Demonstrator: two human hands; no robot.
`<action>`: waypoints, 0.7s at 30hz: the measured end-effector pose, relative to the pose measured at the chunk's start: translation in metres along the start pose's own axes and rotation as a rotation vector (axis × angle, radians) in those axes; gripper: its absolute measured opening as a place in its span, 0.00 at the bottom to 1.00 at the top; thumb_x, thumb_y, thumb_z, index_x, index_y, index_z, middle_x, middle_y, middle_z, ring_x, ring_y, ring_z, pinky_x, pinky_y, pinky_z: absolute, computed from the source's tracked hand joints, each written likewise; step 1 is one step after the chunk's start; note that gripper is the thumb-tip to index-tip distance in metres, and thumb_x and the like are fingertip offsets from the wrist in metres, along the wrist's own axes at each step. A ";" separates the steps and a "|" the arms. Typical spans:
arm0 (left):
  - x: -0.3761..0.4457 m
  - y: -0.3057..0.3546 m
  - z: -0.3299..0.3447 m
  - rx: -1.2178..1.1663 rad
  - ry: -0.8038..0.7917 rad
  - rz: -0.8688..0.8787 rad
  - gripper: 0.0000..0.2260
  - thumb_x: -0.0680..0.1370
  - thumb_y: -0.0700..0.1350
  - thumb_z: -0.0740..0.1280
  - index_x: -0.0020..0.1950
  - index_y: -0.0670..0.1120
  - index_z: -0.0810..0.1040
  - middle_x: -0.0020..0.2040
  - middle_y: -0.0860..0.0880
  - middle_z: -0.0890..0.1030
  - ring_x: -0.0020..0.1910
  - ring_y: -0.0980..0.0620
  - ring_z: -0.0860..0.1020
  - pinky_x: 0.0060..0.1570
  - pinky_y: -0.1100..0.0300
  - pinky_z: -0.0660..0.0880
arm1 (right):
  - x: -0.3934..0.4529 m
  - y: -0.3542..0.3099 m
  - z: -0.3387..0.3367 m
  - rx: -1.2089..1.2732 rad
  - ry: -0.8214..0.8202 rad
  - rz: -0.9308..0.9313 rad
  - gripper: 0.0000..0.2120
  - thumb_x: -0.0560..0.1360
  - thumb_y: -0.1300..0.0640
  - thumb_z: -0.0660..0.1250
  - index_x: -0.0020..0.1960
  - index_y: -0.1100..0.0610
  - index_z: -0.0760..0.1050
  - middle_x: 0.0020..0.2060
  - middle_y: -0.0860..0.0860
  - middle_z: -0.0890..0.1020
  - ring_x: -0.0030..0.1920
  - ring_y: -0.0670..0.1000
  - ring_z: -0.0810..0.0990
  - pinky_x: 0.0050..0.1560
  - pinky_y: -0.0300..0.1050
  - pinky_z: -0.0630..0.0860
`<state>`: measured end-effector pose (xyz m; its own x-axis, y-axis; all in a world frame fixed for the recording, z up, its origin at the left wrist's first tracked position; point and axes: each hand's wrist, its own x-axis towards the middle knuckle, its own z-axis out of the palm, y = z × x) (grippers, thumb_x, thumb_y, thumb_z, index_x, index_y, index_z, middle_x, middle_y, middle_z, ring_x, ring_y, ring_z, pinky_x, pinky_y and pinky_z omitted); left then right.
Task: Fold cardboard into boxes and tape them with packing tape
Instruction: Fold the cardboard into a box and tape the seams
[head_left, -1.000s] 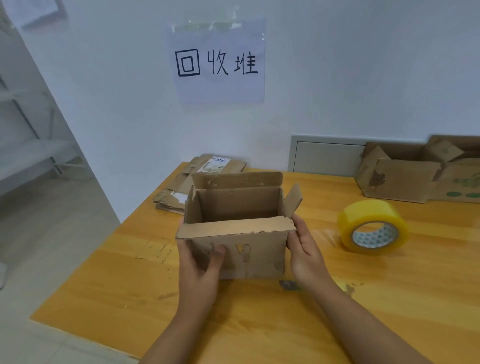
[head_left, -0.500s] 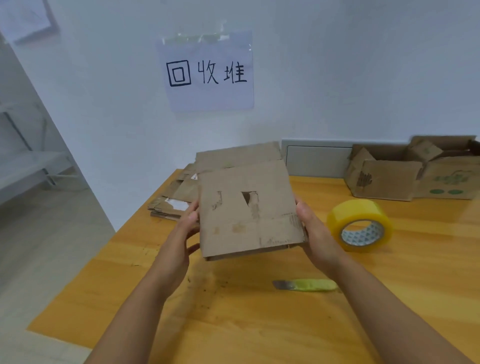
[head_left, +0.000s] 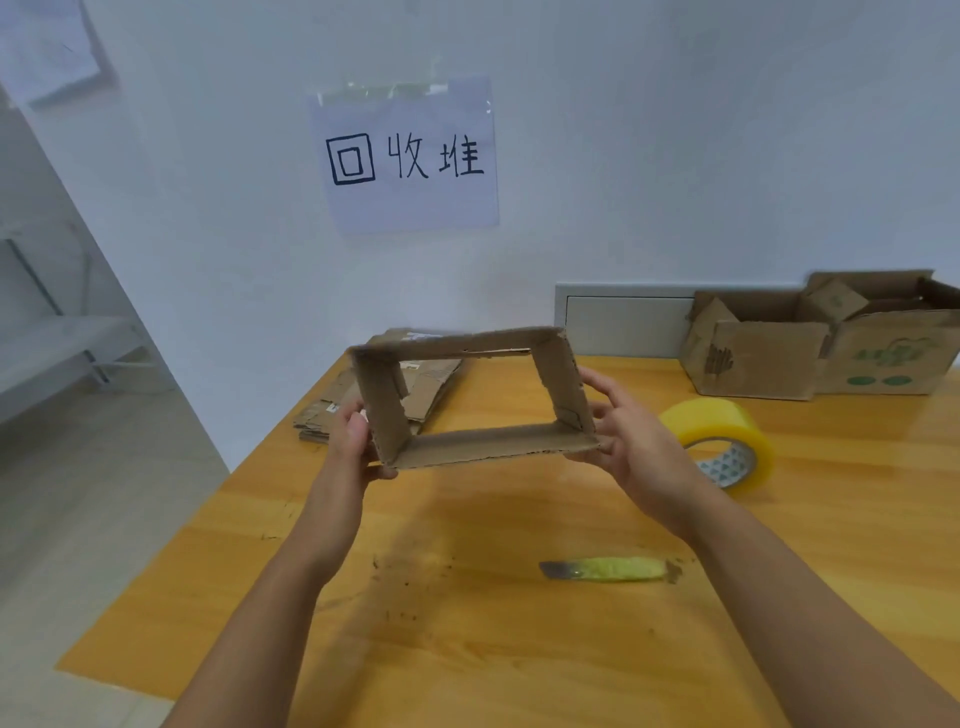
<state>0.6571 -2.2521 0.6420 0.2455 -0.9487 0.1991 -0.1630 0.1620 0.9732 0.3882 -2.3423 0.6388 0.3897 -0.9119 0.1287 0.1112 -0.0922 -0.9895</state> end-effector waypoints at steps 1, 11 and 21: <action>-0.002 0.001 0.000 0.016 0.004 0.010 0.26 0.72 0.72 0.50 0.64 0.66 0.72 0.60 0.53 0.78 0.58 0.48 0.76 0.55 0.51 0.74 | -0.001 0.000 -0.001 -0.043 -0.022 -0.009 0.26 0.78 0.62 0.56 0.72 0.43 0.67 0.64 0.56 0.75 0.57 0.54 0.79 0.54 0.49 0.79; -0.008 0.006 0.007 0.122 0.036 0.047 0.36 0.75 0.75 0.47 0.77 0.57 0.63 0.71 0.61 0.68 0.73 0.59 0.65 0.70 0.66 0.60 | -0.009 -0.002 -0.008 -0.174 -0.167 -0.067 0.37 0.69 0.61 0.63 0.76 0.41 0.62 0.66 0.49 0.75 0.55 0.51 0.81 0.54 0.48 0.77; -0.009 -0.030 0.010 0.371 0.029 0.061 0.39 0.71 0.78 0.52 0.75 0.56 0.63 0.70 0.58 0.65 0.69 0.59 0.66 0.68 0.50 0.69 | -0.006 0.022 0.003 -0.392 -0.013 -0.117 0.26 0.74 0.46 0.69 0.68 0.37 0.64 0.56 0.46 0.77 0.61 0.46 0.77 0.53 0.42 0.80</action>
<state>0.6502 -2.2514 0.6100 0.2507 -0.9316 0.2632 -0.5118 0.1033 0.8529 0.3907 -2.3381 0.6164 0.4072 -0.8811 0.2406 -0.2005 -0.3432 -0.9176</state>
